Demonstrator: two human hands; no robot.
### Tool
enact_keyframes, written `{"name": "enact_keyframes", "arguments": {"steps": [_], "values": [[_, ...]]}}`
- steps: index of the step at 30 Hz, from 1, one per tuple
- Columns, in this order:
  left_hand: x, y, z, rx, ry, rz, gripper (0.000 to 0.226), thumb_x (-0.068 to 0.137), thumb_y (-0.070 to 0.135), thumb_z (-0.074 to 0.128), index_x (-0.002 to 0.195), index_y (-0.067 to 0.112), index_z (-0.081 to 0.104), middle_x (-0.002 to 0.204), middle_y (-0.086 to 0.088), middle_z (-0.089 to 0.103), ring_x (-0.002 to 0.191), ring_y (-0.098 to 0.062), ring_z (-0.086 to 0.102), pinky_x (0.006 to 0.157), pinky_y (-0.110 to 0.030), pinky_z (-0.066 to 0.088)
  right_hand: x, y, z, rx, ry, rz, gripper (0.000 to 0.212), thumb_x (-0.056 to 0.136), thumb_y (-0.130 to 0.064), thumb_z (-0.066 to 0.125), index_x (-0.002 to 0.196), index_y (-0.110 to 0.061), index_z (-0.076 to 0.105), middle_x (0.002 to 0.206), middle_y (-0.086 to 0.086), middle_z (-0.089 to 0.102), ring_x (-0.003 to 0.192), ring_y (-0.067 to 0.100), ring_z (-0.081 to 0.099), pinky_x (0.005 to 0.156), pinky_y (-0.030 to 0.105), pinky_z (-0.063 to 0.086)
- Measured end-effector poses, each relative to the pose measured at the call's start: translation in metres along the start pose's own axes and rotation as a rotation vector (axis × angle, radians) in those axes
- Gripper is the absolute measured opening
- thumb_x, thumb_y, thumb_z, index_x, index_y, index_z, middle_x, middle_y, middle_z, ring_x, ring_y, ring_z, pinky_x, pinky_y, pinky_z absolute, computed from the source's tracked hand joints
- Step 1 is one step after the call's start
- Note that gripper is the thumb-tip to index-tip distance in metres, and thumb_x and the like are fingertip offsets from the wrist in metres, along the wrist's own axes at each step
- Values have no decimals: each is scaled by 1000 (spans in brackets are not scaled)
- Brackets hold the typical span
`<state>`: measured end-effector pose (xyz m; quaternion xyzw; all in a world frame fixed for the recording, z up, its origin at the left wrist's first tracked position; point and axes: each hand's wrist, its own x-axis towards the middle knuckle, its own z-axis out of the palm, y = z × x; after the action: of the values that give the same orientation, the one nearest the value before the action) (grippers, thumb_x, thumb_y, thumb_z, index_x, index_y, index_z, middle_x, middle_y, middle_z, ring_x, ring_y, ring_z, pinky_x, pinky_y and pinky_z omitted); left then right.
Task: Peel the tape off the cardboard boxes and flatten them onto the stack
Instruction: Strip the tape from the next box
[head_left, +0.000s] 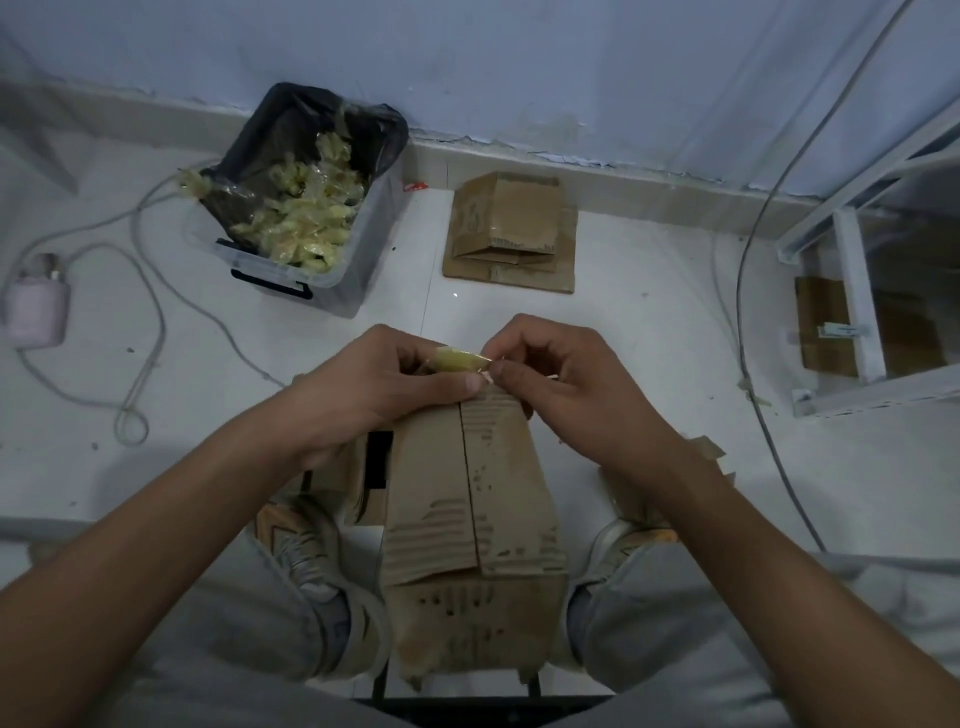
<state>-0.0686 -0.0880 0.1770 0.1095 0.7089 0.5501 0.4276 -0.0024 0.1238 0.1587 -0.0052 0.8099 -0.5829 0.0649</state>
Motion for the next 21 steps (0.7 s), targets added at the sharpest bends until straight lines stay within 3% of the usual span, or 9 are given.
{"name": "enact_keyframes", "arguments": {"steps": [3,6,9,12,16,19,21], "values": [[0,-1,-1,-86,93,13,30,85,44,69,94,19,83,98,-6,79,91,-18,74,75,-23,57,-2,2,-2,-31,75,-2,16,99,-4,65,95,-16,74,71,1,63,68,22,62,64,33,54],[1,0,-5,4,127,23,49,84,60,58,93,19,83,98,-5,80,95,-21,75,86,-31,55,-4,4,0,-76,110,-22,16,97,-4,67,95,-17,76,70,-6,65,64,17,62,63,30,55],[1,4,-7,47,79,33,38,88,51,62,97,20,83,99,-3,80,95,-19,75,85,-31,55,-3,3,5,-121,103,-23,16,95,-4,69,96,-15,79,72,-8,67,60,10,61,60,23,52],[2,1,-11,70,67,50,28,86,41,72,101,20,82,102,-7,79,103,-30,72,95,-41,56,-3,4,5,-81,119,15,16,95,-4,69,96,-16,80,71,-11,66,56,6,59,58,19,48],[3,1,-9,55,38,48,24,75,30,82,95,19,81,94,-5,79,90,-17,74,82,-25,56,-3,2,10,-86,123,30,16,95,-5,69,96,-17,80,74,-6,67,58,7,59,56,17,45],[2,-1,-5,148,105,107,26,69,32,86,90,19,79,86,-4,76,81,-24,71,75,-35,59,-3,1,11,-96,90,38,16,95,-5,69,97,-18,79,70,-9,64,55,7,56,56,19,44],[1,-1,-2,251,150,175,22,73,34,86,88,21,77,84,-1,75,80,-22,70,74,-37,60,-2,0,8,-111,25,35,16,96,-5,67,98,-18,76,70,-7,64,59,13,59,57,28,47]]}}
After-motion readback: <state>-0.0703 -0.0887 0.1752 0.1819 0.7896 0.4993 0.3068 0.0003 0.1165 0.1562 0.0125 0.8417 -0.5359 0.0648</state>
